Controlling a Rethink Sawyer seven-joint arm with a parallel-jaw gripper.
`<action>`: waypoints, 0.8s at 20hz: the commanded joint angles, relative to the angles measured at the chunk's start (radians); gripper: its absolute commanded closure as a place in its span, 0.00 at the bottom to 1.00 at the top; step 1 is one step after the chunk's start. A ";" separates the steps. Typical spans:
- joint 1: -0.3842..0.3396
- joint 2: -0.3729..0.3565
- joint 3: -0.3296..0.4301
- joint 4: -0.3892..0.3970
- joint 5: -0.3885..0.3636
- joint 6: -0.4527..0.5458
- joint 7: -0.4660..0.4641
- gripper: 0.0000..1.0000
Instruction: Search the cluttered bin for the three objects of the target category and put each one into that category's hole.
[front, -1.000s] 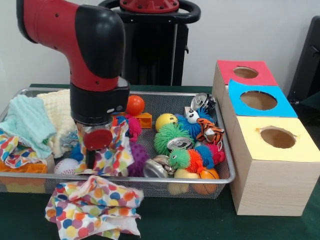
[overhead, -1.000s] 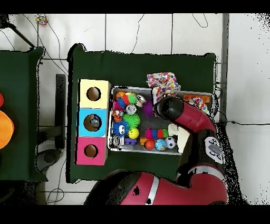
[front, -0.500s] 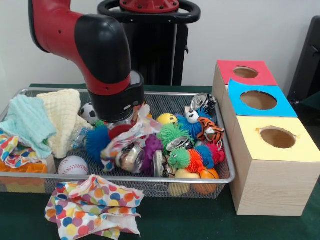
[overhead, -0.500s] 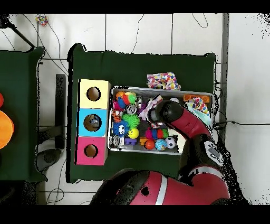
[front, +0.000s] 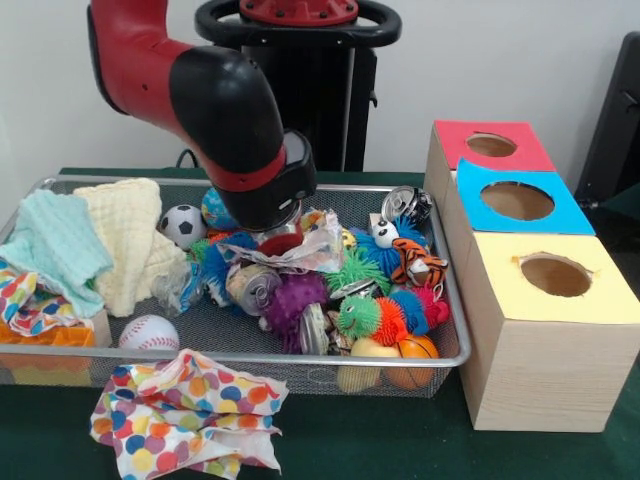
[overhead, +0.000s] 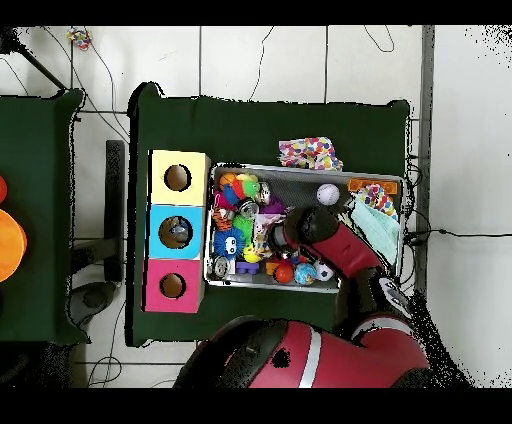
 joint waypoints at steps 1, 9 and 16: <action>0.019 0.037 0.137 0.099 0.058 0.095 0.122 1.00; 0.189 -0.064 -0.140 -0.075 -0.226 -0.222 0.045 1.00; 0.212 -0.159 -0.174 -0.120 -0.246 -0.012 0.043 1.00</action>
